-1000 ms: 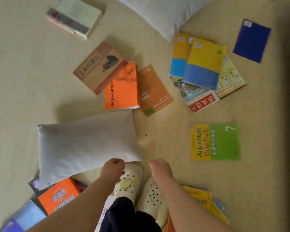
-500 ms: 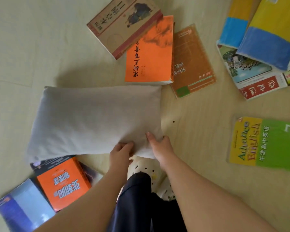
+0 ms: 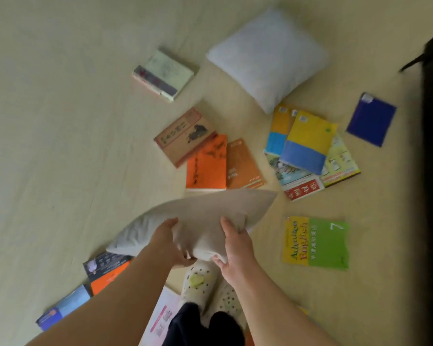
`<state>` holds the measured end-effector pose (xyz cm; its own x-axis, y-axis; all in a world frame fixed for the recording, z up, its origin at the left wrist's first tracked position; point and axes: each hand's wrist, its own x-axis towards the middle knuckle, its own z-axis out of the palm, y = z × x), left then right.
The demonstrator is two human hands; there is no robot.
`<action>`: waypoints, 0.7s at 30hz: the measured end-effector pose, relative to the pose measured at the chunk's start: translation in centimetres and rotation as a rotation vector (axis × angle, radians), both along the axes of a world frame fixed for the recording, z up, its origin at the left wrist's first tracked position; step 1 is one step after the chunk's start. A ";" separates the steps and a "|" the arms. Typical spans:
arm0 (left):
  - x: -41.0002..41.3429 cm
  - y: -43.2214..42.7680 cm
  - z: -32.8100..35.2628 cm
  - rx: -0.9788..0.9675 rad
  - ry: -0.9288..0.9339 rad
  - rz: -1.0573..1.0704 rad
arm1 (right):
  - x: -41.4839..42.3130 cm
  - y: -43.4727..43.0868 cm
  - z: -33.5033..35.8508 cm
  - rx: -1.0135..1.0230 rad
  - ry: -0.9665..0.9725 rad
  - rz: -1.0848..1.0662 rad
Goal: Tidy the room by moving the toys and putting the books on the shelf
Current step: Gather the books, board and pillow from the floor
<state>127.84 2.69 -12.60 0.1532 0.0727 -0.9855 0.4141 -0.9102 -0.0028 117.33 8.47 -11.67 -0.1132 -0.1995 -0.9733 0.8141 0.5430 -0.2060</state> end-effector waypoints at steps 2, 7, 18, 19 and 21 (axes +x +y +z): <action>-2.3 0.4 4.0 0.007 0.077 -0.050 | -2.8 0.9 4.3 0.010 0.071 -0.031; -9.2 2.4 12.2 -0.172 0.202 -0.345 | -9.3 3.4 13.0 -0.004 0.252 -0.113; -27.6 5.0 25.5 -0.414 0.363 -1.008 | -25.5 9.9 29.9 -0.158 0.407 -0.629; -29.2 5.4 26.4 -0.371 0.395 -0.990 | -27.1 10.6 30.9 -0.166 0.397 -0.691; -32.5 5.8 28.0 -0.336 0.486 -0.818 | -29.6 11.9 32.8 -0.198 0.365 -0.817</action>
